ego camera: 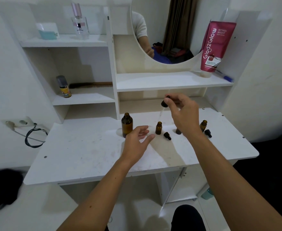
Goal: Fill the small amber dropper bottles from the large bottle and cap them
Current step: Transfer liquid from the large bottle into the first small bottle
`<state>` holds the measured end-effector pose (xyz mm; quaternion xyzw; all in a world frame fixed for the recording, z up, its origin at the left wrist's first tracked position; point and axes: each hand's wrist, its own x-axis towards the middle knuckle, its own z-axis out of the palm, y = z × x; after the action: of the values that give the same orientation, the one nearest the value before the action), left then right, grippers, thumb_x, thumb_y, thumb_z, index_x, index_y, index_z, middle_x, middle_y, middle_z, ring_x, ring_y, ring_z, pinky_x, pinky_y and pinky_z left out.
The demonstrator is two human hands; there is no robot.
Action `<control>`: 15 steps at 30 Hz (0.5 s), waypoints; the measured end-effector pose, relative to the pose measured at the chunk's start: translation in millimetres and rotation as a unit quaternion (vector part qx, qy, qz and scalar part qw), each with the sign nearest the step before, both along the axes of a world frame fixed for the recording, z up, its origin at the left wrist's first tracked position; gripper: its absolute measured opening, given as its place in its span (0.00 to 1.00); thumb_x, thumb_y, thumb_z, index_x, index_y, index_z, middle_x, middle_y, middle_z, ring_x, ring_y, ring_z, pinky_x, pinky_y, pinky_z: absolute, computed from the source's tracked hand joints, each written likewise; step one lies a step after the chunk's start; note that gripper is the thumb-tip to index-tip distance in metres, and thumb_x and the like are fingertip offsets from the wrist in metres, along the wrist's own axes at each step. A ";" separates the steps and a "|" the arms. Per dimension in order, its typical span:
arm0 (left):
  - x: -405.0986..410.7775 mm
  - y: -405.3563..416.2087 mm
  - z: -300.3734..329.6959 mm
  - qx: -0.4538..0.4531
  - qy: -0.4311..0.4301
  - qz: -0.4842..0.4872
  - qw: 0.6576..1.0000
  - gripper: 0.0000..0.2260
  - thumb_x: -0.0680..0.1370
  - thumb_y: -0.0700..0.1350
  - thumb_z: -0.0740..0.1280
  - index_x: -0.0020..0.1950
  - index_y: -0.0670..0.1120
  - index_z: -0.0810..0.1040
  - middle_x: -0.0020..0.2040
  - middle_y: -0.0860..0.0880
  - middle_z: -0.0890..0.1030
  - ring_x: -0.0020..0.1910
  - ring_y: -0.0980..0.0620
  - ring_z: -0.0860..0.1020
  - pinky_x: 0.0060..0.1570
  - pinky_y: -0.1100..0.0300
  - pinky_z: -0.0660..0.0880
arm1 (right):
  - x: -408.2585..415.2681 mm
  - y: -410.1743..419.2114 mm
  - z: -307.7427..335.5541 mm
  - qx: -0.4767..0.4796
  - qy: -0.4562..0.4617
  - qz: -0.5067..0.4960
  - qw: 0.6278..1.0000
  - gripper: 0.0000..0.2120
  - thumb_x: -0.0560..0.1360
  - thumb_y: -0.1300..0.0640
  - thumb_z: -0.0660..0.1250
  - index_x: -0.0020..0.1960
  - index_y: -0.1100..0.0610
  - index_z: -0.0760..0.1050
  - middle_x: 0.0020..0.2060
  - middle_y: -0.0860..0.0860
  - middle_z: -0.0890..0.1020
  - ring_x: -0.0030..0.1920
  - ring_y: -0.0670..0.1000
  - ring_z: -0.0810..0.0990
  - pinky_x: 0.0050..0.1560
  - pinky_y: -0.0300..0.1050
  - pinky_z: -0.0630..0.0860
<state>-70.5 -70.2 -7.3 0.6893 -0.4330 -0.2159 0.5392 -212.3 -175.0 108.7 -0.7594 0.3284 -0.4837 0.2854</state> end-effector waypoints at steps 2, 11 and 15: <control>6.8 18.3 2.1 -0.006 0.009 0.006 1.000 0.20 0.77 0.55 0.75 0.67 0.52 0.79 0.57 0.58 0.83 0.56 0.60 0.82 0.58 0.64 0.80 | 5.3 5.3 5.9 -0.001 -0.012 0.009 1.000 0.09 0.81 0.58 0.72 0.60 0.58 0.85 0.48 0.49 0.88 0.50 0.42 0.86 0.56 0.29 0.78; 53.8 67.6 9.2 -0.023 0.025 0.074 0.997 0.13 0.75 0.50 0.78 0.55 0.51 0.79 0.49 0.54 0.84 0.48 0.55 0.83 0.52 0.56 0.83 | 53.1 33.2 24.4 0.056 -0.100 0.080 0.990 0.07 0.81 0.57 0.73 0.58 0.55 0.85 0.49 0.47 0.88 0.51 0.45 0.87 0.57 0.37 0.81; 65.5 60.8 8.8 -0.022 0.025 0.100 0.994 0.23 0.72 0.52 0.81 0.62 0.52 0.76 0.56 0.55 0.81 0.54 0.54 0.82 0.54 0.61 0.81 | 68.7 36.4 28.2 0.051 -0.098 0.087 0.990 0.07 0.81 0.57 0.73 0.58 0.55 0.85 0.49 0.47 0.88 0.52 0.44 0.87 0.57 0.36 0.81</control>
<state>-5.0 -9.4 1.5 0.7115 -0.3528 -0.1685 0.5839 -143.6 -138.5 136.9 -0.7185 0.2554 -0.5116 0.3958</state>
